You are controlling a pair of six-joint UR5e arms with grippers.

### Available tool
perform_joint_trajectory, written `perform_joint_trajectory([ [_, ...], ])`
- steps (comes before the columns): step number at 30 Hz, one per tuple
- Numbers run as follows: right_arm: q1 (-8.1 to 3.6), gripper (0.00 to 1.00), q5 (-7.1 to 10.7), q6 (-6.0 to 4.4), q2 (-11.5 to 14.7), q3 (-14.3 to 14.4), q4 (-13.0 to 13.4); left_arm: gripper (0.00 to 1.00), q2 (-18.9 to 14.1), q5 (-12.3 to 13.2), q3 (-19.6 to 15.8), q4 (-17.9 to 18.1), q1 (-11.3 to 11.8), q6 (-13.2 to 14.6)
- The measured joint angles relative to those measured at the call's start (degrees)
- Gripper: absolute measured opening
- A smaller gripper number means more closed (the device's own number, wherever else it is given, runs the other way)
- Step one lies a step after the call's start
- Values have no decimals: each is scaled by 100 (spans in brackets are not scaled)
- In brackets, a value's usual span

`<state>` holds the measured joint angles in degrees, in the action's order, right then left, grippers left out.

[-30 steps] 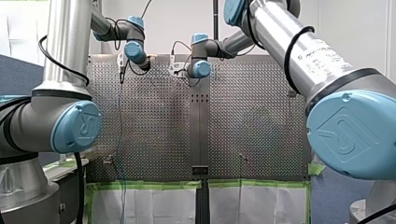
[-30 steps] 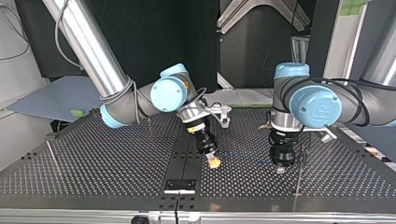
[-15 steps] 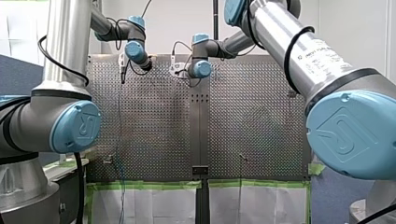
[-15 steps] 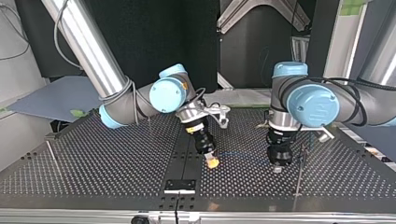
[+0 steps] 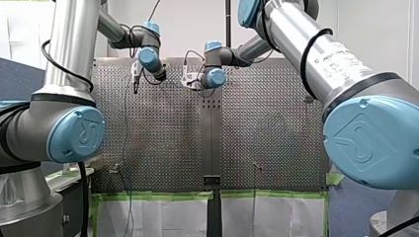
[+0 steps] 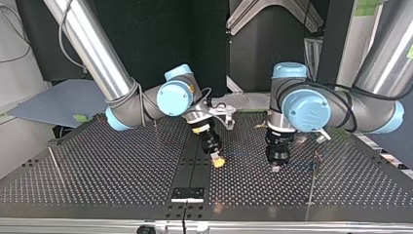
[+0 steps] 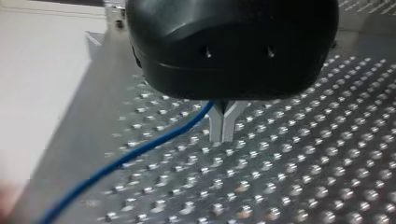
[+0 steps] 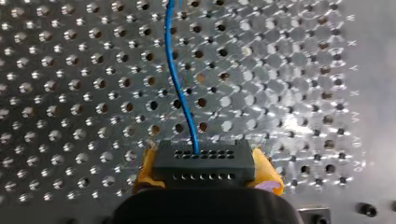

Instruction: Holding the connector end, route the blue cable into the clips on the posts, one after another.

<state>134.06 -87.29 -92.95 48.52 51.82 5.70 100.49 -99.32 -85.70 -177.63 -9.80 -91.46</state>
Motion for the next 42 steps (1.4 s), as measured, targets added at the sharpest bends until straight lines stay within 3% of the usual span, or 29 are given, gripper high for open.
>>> perform_joint_trajectory([
  [13,-83,0,-171,12,-3,378,29,2,219,-257,-77,-3,-322,-172],
  [23,-235,0,-250,141,-3,877,156,2,251,-418,-229,160,-544,-215],
  [31,-299,0,-254,207,-4,1035,246,2,394,-504,-233,210,-702,-190],
  [42,-432,0,-240,170,-7,1463,674,2,668,-744,-234,367,-912,-203],
])
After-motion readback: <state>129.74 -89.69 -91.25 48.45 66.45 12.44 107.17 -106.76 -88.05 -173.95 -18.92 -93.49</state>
